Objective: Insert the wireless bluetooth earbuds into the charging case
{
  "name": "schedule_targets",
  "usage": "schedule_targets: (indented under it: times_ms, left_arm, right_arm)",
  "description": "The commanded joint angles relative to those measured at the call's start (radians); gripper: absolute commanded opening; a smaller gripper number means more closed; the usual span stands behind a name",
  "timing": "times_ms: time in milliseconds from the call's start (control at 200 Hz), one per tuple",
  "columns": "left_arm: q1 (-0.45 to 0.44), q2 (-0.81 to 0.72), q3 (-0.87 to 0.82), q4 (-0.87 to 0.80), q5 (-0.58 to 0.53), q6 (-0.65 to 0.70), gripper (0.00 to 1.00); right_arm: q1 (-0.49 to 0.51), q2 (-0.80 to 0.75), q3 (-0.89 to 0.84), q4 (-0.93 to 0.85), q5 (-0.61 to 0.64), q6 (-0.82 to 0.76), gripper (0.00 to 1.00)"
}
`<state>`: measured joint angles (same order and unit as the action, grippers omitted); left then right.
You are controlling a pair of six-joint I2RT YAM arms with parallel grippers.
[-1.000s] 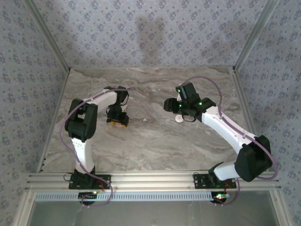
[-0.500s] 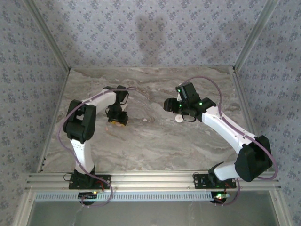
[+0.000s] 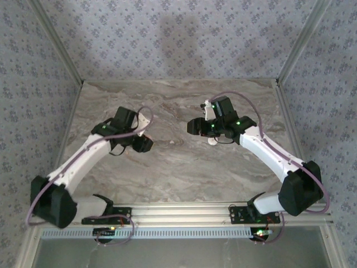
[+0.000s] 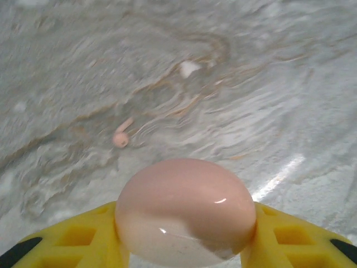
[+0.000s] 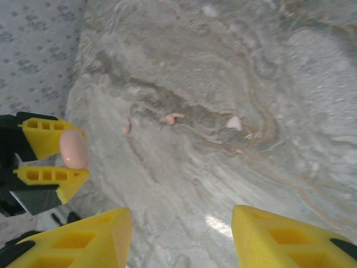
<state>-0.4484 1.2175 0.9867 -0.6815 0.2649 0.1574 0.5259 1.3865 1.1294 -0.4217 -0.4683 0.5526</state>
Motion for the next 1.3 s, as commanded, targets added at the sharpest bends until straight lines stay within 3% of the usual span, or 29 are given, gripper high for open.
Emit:
schedule_targets:
  times_ms: [0,155,365,804,1294]
  left_arm:
    - [-0.012,-0.114,-0.089,0.194,0.14,0.144,0.42]
    - [-0.043,-0.217,-0.161,0.25,0.164,0.26,0.4]
    - [-0.09,-0.23,-0.163,0.245,0.13,0.334,0.39]
    - [-0.134,-0.214,-0.136,0.265,0.099,0.325,0.38]
    - [-0.148,-0.216,-0.09,0.263,0.086,0.31,0.37]
  right_arm:
    - [0.019,0.011,0.008,0.049,-0.118,-0.012,0.5]
    - [0.062,0.026,-0.003,0.15,-0.196,0.023,0.47]
    - [0.172,0.062,0.053,0.169,-0.215,-0.019,0.46]
    - [0.242,0.147,0.127,0.169,-0.214,-0.025,0.52]
    - [0.252,0.191,0.152,0.11,-0.212,-0.049,0.47]
